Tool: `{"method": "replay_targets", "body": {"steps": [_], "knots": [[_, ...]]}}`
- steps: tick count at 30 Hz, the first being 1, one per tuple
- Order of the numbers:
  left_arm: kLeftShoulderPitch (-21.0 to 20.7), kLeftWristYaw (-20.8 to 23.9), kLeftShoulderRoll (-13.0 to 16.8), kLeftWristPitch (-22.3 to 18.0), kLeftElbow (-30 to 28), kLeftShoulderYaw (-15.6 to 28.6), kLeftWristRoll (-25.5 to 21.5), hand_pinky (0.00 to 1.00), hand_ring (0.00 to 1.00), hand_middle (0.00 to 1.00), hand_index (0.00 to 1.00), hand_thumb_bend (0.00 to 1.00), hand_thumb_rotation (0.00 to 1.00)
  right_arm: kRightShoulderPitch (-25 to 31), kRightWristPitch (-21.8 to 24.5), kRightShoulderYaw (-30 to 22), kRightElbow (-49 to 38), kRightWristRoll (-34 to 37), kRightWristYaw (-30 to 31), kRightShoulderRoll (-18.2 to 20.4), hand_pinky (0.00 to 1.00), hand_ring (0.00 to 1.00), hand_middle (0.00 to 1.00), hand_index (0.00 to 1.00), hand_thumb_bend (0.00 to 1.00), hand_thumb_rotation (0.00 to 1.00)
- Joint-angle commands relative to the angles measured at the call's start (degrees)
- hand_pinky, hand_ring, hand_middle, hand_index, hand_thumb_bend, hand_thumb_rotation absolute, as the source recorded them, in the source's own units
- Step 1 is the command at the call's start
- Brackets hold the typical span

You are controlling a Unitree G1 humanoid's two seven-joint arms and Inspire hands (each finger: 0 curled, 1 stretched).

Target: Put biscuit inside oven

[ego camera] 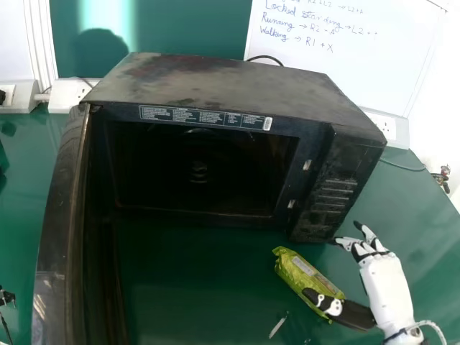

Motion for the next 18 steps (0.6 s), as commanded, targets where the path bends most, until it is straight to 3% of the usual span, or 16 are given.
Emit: {"method": "replay_targets", "body": {"steps": [1, 13, 18], "knots": [[0.84, 0.38, -0.17, 0.31, -0.84, -0.23, 0.54, 0.99, 0.94, 0.92, 0.96, 0.93, 1.0, 1.12, 1.23, 0.53, -1.5, -0.24, 0.81, -1.43, 0.63, 0.75, 0.78, 0.79, 1.0, 0.55], [0.89, 0.49, -0.4, 0.52, -1.48, -0.57, 0.96, 0.98, 0.94, 0.93, 0.97, 0.93, 1.0, 1.46, 12.85, 3.12, -5.77, 0.43, 10.9, -6.15, 0.63, 0.79, 0.84, 0.84, 1.0, 0.62], [1.05, 1.26, -0.75, 1.12, -2.31, -0.82, 1.52, 0.97, 0.93, 0.92, 0.97, 0.94, 1.0, 0.62, 15.88, 3.84, -6.46, 1.02, 13.79, -8.39, 0.64, 0.79, 0.85, 0.84, 1.0, 0.6]]}}
